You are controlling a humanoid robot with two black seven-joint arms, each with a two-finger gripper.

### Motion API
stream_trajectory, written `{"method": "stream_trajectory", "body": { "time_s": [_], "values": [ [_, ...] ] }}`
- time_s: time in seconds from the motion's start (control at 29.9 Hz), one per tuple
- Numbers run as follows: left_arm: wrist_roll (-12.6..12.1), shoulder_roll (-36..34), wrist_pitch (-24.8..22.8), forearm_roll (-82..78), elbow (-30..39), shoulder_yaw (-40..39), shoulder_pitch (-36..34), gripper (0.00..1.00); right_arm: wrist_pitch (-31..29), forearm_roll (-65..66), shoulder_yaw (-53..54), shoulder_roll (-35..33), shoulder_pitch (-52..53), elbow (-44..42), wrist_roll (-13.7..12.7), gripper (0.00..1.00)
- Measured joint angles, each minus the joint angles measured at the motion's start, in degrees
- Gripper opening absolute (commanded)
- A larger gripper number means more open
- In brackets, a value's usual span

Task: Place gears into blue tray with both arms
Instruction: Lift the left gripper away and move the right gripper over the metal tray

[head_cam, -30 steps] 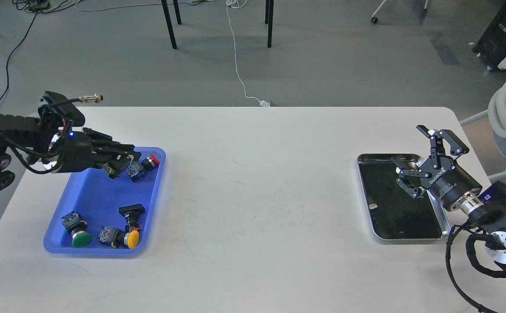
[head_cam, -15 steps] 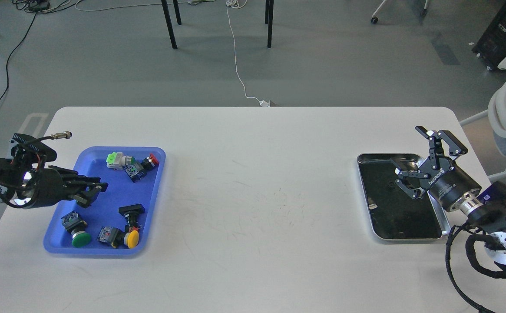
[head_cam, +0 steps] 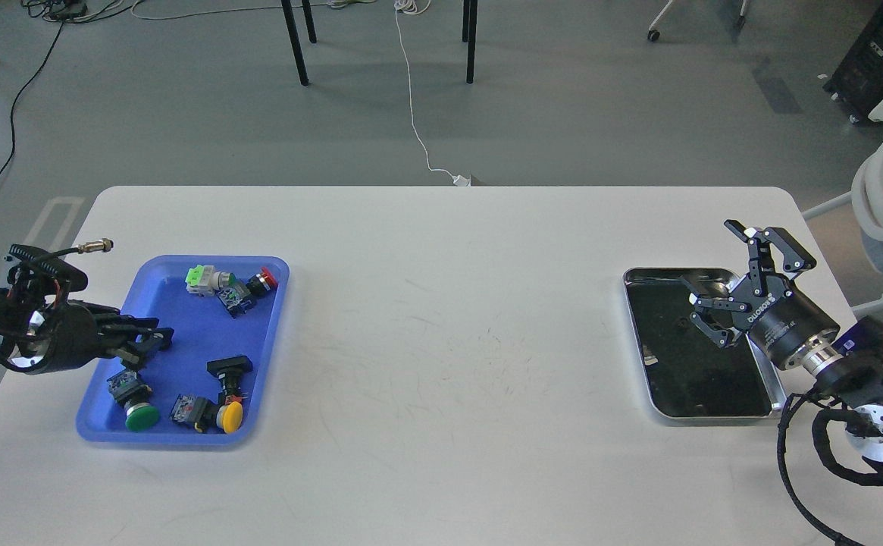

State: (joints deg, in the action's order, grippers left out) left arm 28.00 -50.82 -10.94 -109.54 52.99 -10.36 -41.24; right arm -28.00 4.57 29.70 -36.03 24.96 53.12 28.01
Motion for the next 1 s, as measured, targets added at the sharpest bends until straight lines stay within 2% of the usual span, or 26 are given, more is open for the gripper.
{"method": "stream_trajectory", "body": {
  "time_s": [0.23,0.37,0.5,0.7,0.84,0.94,1.0],
  "values": [
    [0.0,-0.19,2.16,0.67,0.52,-0.94,-0.25,0.93,0.0,0.0,0.0,0.0,0.25,0.06,0.0,0.97],
    [-0.01,0.11,2.83,6.1,2.55,-7.63,-1.2,0.96,0.0,0.06,0.01,-0.3,0.56,0.07,0.0,0.97],
    [-0.01,2.43,2.71,22.72,8.26,-13.05,-2.15,0.98,0.0,0.33,-0.01,-0.53,1.0,0.1,-0.02,0.97],
    [-0.01,7.39,3.17,55.45,16.58,-14.69,-1.3,0.98,0.0,4.38,-0.11,-0.86,3.11,0.33,-0.02,0.97],
    [-0.01,12.91,3.25,64.28,18.13,-19.08,3.39,0.98,0.0,14.83,-0.93,-1.94,6.19,0.3,-0.02,0.97],
    [-0.01,17.94,3.09,65.45,18.14,-27.22,9.45,0.98,-0.01,25.39,-2.25,-4.06,9.65,0.85,-0.02,0.97],
    [-1.34,21.51,2.78,65.8,18.03,-32.6,13.33,0.98,-0.01,33.46,-3.93,-6.17,12.93,2.1,-0.02,0.97]
  ]
}}
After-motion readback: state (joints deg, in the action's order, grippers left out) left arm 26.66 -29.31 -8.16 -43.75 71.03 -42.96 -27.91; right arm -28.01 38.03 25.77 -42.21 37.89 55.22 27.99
